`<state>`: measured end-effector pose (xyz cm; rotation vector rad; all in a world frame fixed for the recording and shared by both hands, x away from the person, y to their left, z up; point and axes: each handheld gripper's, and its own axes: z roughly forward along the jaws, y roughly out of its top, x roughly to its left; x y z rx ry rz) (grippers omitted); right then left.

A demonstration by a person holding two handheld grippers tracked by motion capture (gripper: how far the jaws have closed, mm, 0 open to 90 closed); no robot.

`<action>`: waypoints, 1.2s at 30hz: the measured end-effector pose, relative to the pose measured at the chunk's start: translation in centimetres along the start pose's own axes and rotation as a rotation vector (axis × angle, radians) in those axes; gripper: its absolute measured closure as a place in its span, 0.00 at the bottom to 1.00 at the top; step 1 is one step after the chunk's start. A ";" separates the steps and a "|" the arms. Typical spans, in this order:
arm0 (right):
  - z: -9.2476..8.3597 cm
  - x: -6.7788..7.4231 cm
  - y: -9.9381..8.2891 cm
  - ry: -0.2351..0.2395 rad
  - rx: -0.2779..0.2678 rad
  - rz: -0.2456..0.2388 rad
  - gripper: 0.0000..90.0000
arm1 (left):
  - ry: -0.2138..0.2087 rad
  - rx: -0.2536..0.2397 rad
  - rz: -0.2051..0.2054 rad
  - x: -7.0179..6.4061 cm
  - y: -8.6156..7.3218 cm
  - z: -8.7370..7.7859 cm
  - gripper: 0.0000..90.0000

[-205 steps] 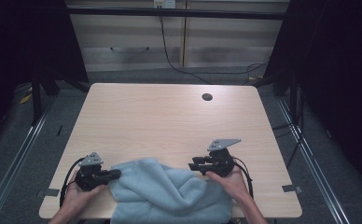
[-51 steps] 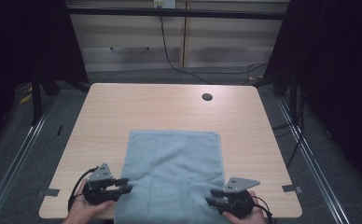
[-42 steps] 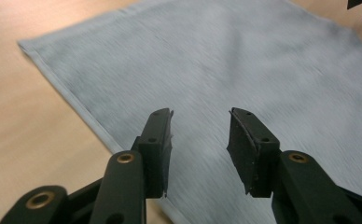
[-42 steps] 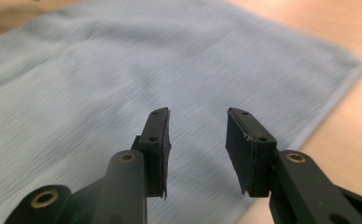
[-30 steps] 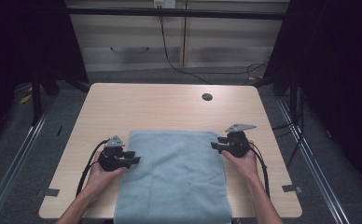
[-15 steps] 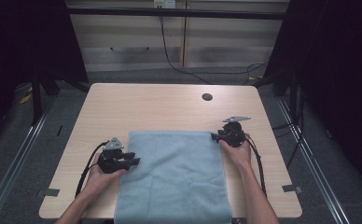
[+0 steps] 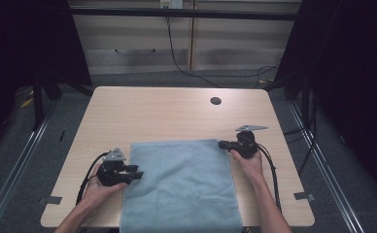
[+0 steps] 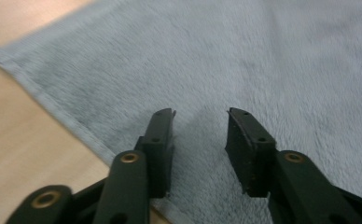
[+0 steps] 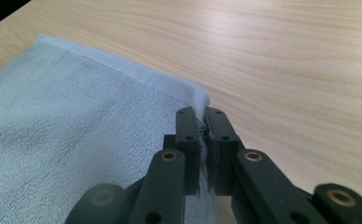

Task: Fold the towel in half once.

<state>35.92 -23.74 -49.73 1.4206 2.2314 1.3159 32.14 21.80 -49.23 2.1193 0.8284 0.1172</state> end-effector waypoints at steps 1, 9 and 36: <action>-0.1 0.1 -0.1 -0.002 0.000 -0.004 0.94 | 0.010 -0.027 -0.021 0.7 0.7 -0.2 0.65; -0.9 0.2 -0.3 -0.004 -0.017 -0.014 0.94 | 0.088 -0.065 -0.164 6.4 2.7 1.3 0.59; -2.1 0.4 -0.3 0.013 -0.042 -0.013 0.94 | 0.100 0.007 -0.023 4.8 2.5 3.1 0.94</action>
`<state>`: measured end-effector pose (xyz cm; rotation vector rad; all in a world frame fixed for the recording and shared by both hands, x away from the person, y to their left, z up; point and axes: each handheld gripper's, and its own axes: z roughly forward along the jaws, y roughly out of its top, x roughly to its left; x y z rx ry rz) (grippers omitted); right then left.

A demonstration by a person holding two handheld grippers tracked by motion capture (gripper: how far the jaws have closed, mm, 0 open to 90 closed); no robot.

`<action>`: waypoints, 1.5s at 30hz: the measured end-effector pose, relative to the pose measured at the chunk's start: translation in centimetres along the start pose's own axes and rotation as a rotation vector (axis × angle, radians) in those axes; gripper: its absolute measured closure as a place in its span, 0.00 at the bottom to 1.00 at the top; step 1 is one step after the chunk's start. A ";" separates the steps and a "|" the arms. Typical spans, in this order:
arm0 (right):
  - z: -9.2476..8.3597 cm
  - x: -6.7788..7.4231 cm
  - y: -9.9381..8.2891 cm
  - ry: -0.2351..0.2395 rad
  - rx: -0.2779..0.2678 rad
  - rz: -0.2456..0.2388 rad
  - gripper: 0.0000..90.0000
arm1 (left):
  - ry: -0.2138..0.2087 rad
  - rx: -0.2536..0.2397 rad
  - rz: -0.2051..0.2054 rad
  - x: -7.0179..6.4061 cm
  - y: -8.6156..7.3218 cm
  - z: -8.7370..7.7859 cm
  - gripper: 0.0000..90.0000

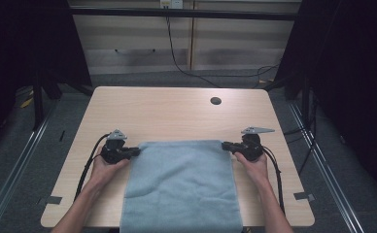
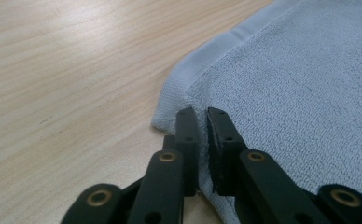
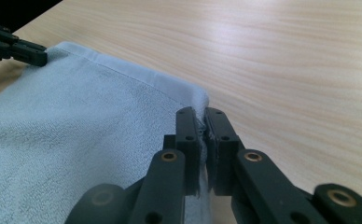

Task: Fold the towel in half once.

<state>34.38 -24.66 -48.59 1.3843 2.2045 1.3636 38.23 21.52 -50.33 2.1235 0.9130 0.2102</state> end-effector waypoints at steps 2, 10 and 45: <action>-0.3 0.1 0.3 0.001 -0.007 -0.001 0.94 | -0.011 -0.029 -0.017 0.0 0.3 -0.5 0.95; -2.7 1.6 3.1 0.016 -0.085 -0.057 0.95 | -0.060 -0.172 -0.039 0.0 3.1 -4.0 0.96; -9.9 2.7 20.4 -0.106 -0.301 -0.154 0.95 | -0.008 -0.459 -0.020 1.3 19.3 -13.5 0.96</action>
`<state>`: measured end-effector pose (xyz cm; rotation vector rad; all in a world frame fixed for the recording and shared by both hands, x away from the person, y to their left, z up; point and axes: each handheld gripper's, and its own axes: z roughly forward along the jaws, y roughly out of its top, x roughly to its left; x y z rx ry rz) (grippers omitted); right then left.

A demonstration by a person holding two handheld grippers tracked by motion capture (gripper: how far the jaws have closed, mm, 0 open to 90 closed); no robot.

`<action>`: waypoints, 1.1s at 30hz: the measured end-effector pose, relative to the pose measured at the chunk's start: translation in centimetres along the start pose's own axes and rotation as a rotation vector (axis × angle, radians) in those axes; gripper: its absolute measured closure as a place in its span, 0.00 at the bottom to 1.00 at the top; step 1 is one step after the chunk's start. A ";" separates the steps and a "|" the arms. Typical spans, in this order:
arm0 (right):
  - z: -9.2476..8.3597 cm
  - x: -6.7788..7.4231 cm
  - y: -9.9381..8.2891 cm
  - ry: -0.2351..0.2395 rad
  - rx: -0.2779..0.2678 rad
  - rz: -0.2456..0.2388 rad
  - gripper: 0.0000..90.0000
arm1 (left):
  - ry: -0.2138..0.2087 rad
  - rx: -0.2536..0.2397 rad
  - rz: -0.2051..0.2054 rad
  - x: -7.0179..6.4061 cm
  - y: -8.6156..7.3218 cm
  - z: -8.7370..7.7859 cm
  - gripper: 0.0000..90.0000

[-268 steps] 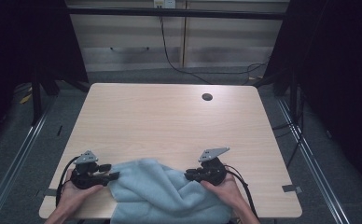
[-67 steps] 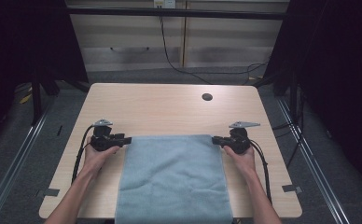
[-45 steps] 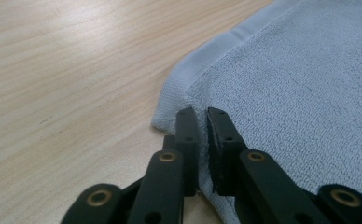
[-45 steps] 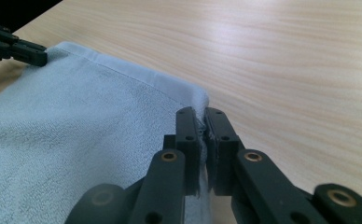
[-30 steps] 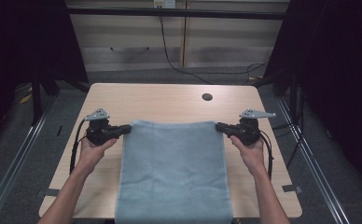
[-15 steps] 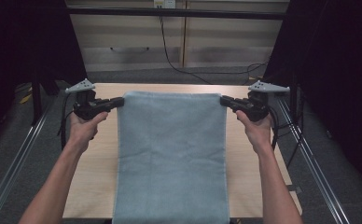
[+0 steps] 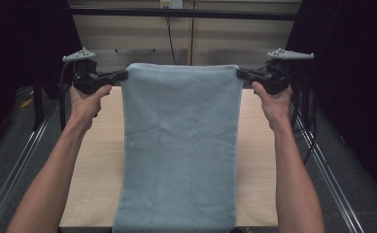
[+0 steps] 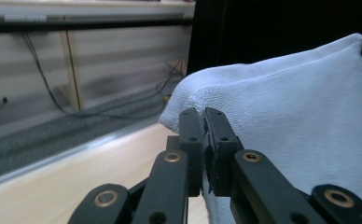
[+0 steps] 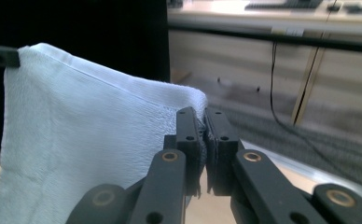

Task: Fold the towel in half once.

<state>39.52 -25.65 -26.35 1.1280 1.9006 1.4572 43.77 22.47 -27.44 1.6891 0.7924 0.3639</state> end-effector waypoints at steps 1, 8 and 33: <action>-0.2 0.0 0.3 0.004 -0.021 0.004 0.95 | 0.001 0.004 0.016 -0.2 0.2 0.0 0.96; -1.3 0.4 -2.4 0.060 -0.044 0.033 0.95 | -0.022 0.048 0.023 -0.4 -3.2 -0.9 0.96; -7.9 8.6 -18.5 0.266 0.192 -0.006 0.95 | -0.162 0.183 0.041 -6.5 -19.3 -9.2 0.96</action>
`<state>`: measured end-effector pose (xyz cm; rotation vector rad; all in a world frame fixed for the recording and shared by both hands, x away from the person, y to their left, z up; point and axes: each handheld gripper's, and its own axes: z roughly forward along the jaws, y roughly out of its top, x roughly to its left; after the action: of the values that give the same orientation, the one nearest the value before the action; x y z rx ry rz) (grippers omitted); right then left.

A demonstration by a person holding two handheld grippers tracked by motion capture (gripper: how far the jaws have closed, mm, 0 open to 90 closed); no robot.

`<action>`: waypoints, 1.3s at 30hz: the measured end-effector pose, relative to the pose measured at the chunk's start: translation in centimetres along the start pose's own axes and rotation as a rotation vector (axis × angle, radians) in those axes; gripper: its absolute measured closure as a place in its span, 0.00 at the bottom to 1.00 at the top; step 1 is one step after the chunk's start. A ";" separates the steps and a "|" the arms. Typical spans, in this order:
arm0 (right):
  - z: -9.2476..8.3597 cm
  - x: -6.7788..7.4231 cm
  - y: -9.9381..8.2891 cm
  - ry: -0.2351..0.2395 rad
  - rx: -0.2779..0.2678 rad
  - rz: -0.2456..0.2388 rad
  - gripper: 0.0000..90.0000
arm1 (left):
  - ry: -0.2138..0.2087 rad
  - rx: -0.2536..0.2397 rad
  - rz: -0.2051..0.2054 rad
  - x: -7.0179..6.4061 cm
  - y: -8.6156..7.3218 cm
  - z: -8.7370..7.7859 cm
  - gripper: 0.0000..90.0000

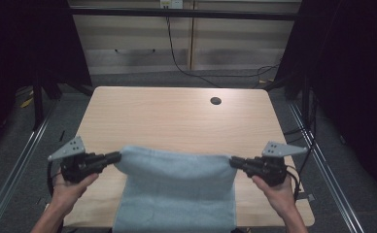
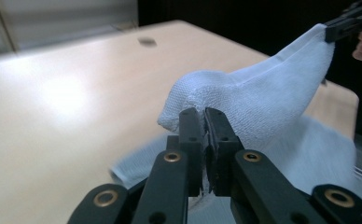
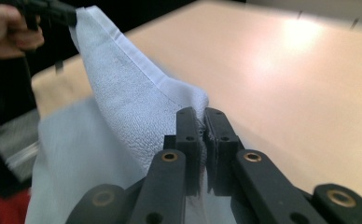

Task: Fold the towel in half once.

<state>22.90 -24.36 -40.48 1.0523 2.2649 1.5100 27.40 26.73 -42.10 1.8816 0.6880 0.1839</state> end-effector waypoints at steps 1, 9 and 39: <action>0.2 0.2 -0.9 0.011 0.017 0.011 0.95 | -0.005 0.021 -0.014 -0.2 -0.9 0.3 0.96; 2.9 1.1 -6.6 0.051 0.155 0.085 0.95 | -0.034 0.222 -0.024 -0.5 -5.3 3.2 0.96; 9.8 -5.8 -5.2 -0.181 0.225 0.108 0.96 | 0.127 0.255 -0.082 3.4 -4.8 8.4 0.96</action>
<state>30.09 -22.37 -50.57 1.3345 2.3207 1.1609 32.01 23.07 -50.44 2.0925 0.9090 0.1711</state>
